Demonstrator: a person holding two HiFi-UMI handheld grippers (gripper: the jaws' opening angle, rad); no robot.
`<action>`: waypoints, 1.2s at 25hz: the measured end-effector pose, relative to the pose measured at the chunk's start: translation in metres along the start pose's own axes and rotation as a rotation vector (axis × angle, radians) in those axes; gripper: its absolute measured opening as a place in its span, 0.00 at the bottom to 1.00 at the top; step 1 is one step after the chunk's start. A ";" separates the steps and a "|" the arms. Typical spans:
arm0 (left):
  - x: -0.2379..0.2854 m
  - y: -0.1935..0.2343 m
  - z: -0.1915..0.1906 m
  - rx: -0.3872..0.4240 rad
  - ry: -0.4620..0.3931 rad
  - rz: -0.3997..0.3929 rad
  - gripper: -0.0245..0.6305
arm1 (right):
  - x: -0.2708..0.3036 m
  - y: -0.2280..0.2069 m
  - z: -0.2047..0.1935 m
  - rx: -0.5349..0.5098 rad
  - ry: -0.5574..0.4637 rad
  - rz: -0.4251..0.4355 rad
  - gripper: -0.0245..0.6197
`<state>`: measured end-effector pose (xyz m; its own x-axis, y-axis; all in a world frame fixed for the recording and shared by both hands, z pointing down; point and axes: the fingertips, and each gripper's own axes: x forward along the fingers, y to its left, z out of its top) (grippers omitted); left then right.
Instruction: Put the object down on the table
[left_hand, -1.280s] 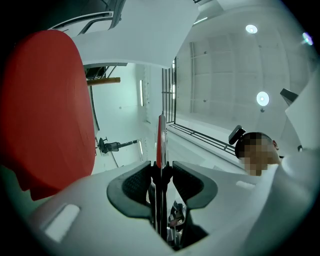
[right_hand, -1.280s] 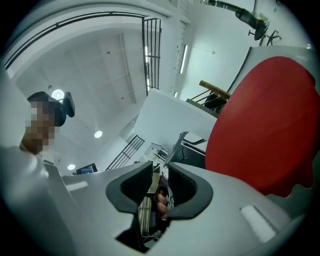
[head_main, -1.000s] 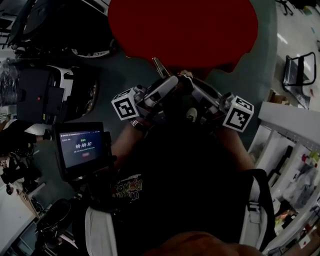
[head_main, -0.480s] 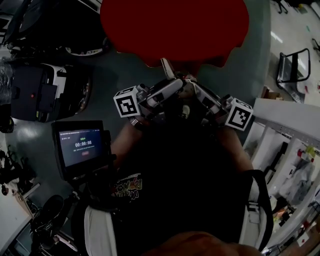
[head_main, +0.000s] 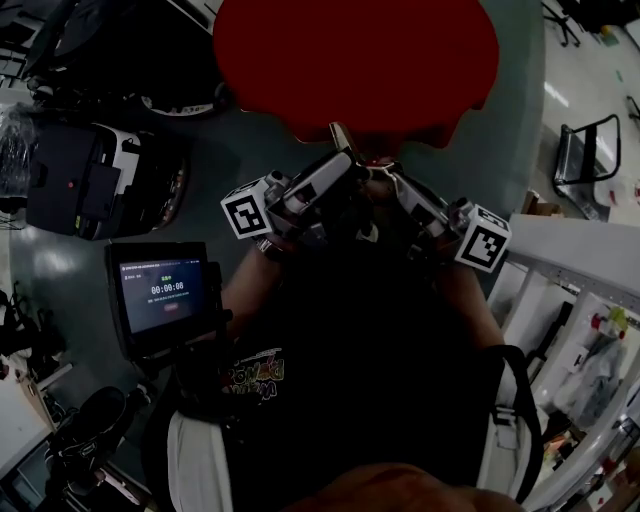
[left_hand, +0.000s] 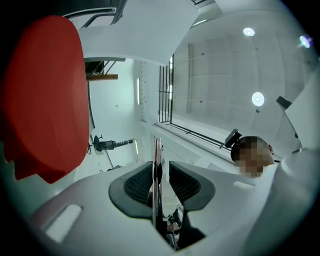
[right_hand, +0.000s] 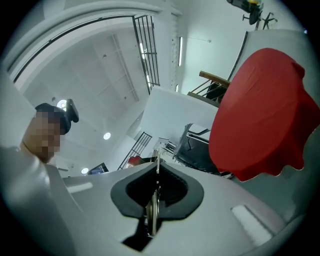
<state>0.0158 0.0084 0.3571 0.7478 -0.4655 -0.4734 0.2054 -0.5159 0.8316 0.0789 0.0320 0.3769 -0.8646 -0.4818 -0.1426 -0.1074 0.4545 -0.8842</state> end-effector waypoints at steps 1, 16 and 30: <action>-0.002 0.001 0.006 0.000 -0.024 0.006 0.20 | -0.002 0.000 0.002 0.002 -0.006 0.004 0.05; -0.021 0.054 -0.009 0.239 0.118 0.410 0.20 | -0.031 0.015 0.041 -0.030 -0.111 0.002 0.05; -0.018 0.058 -0.013 0.230 0.138 0.427 0.20 | -0.072 0.005 0.131 -0.125 -0.308 -0.072 0.05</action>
<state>0.0222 -0.0039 0.4173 0.8148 -0.5776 -0.0494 -0.2694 -0.4527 0.8500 0.2047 -0.0293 0.3241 -0.6654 -0.7114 -0.2264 -0.2387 0.4900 -0.8384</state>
